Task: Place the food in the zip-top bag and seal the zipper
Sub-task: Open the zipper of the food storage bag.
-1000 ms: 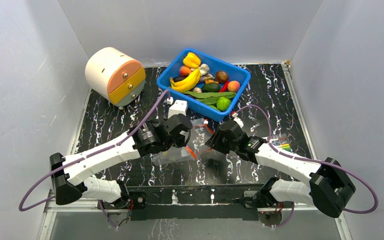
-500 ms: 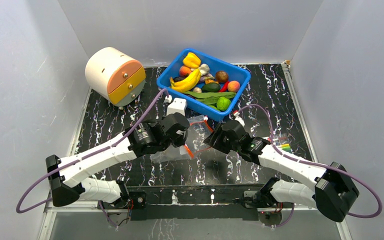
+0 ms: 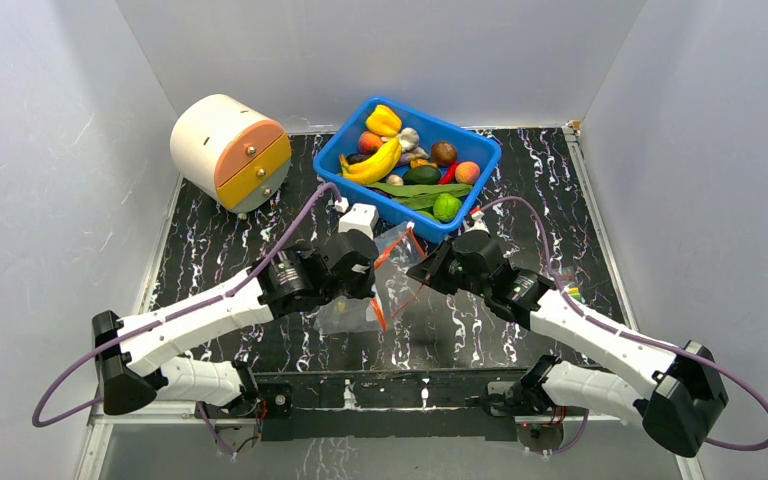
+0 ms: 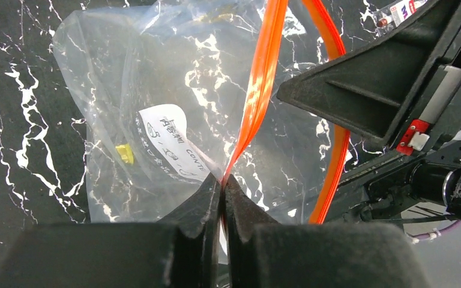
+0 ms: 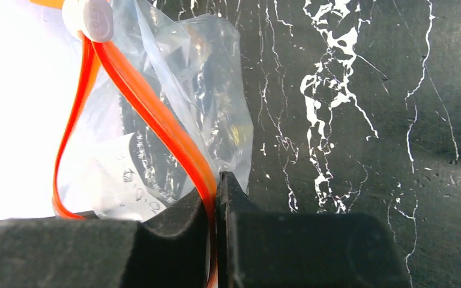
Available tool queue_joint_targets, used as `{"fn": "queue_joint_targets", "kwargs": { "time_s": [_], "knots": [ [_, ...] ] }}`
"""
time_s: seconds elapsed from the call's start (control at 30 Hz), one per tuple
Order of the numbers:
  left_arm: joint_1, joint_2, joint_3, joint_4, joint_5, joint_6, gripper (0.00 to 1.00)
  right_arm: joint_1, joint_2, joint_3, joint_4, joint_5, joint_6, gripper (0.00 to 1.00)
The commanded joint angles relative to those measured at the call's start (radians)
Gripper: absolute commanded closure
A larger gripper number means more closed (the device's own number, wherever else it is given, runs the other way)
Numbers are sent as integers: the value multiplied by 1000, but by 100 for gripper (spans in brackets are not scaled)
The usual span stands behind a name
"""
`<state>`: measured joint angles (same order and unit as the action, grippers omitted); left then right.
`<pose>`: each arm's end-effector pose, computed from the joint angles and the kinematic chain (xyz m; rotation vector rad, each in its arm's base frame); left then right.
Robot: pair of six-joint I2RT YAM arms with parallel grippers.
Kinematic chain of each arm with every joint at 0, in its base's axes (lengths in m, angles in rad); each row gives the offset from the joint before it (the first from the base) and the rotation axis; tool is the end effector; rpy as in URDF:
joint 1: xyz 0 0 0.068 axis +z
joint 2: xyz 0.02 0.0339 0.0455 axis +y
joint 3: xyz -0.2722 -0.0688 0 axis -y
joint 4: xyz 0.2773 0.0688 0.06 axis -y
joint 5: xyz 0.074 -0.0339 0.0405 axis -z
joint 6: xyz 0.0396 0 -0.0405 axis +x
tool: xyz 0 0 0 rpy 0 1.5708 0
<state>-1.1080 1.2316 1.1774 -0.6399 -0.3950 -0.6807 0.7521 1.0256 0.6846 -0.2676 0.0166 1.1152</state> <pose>0.1451 -0.2568 0.3444 0.2704 2.2406 -0.5399 0.1855 0.1727 0.2451 0.4390 2.3345 0.9850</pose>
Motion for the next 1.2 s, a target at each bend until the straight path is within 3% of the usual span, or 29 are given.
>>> {"fn": "queue_joint_targets", "kwargs": {
  "time_s": [0.0, 0.23, 0.43, 0.63, 0.77, 0.87, 0.97, 1.03, 1.17],
  "knots": [
    [4, -40, 4, -16, 15, -31, 93, 3, -25, 55, 4, 22, 12, 100],
    [3, 28, 89, -17, 65, 81, 46, 8, -32, 45, 91, -36, 64, 100],
    [3, 79, 167, -22, 44, 143, 36, 14, -11, 84, 91, -36, 63, 100],
    [3, 124, 175, -1, -2, 197, 35, 20, -4, 84, 102, -33, 73, 100],
    [4, 158, 182, -26, -52, 203, 39, 21, -5, 81, 101, -27, 73, 100],
    [3, 164, 195, -55, -98, 204, 48, 22, -4, 66, 101, -21, 67, 100],
    [3, 152, 218, -96, -146, 199, 86, 21, -1, 37, 88, 6, 37, 100],
    [3, 142, 236, -136, -178, 195, 100, 22, 11, 16, 60, 38, 11, 100],
    [4, 57, 245, -167, -231, 204, 100, 21, 36, -53, 61, 81, -4, 100]
  ]
}}
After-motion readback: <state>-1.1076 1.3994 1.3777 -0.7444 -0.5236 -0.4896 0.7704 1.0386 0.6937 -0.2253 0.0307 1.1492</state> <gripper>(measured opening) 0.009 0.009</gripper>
